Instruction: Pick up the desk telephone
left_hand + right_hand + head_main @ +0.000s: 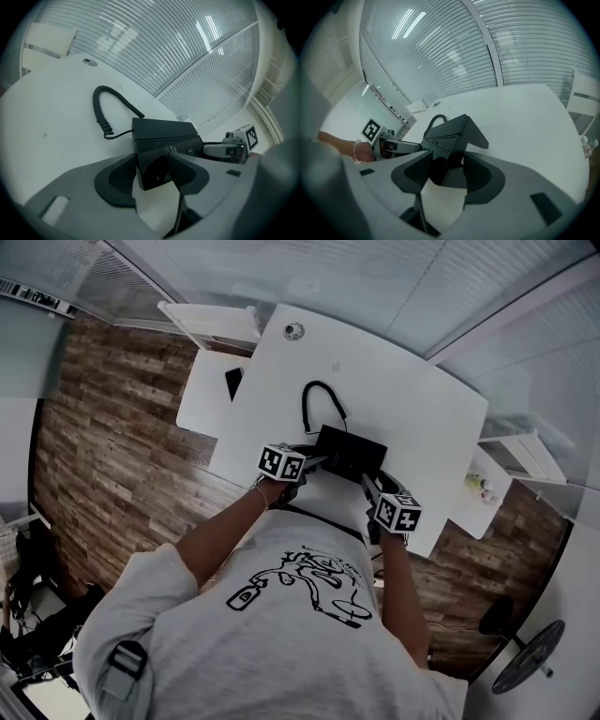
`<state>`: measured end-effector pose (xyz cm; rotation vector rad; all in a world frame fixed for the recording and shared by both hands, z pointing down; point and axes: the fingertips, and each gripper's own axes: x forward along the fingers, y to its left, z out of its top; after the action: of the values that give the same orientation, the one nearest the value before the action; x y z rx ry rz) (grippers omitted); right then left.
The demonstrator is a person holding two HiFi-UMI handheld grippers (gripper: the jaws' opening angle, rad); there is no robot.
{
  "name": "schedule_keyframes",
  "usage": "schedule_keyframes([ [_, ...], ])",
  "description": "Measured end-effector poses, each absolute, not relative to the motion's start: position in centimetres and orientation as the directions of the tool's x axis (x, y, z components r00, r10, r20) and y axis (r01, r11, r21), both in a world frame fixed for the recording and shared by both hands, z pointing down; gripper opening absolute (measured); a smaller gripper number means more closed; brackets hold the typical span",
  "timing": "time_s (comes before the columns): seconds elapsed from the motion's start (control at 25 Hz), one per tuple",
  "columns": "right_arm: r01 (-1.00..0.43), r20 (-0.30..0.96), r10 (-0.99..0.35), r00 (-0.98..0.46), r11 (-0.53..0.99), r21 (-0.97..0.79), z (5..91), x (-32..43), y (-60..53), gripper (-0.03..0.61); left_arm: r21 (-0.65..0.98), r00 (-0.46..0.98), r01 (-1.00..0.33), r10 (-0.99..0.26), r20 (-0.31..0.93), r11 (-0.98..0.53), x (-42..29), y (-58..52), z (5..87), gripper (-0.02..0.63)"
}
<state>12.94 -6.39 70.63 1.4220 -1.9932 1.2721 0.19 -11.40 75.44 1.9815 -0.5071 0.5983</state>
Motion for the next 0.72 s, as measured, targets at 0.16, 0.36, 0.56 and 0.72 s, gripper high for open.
schedule_keyframes([
  [0.16, -0.89, 0.71, -0.569, -0.414, 0.088, -0.448, 69.1, 12.9, -6.9, 0.196, 0.676, 0.789, -0.584, -0.12, 0.602, -0.45, -0.1, -12.0, 74.0, 0.204],
  [0.36, -0.889, 0.68, -0.603, -0.417, 0.114, -0.443, 66.5, 12.6, -7.5, 0.196, 0.659, 0.783, -0.595, -0.146, 0.605, -0.46, -0.6, -12.5, 71.4, 0.204],
  [0.56, -0.882, 0.647, -0.632, -0.427, 0.133, -0.452, 64.0, 12.5, -8.1, 0.196, 0.636, 0.777, -0.606, -0.182, 0.603, -0.478, -0.7, -13.2, 68.4, 0.204],
  [0.72, -0.879, 0.627, -0.648, -0.433, 0.147, -0.454, 62.0, 12.2, -8.7, 0.196, 0.626, 0.773, -0.612, -0.201, 0.601, -0.483, -1.0, -13.8, 66.4, 0.204],
])
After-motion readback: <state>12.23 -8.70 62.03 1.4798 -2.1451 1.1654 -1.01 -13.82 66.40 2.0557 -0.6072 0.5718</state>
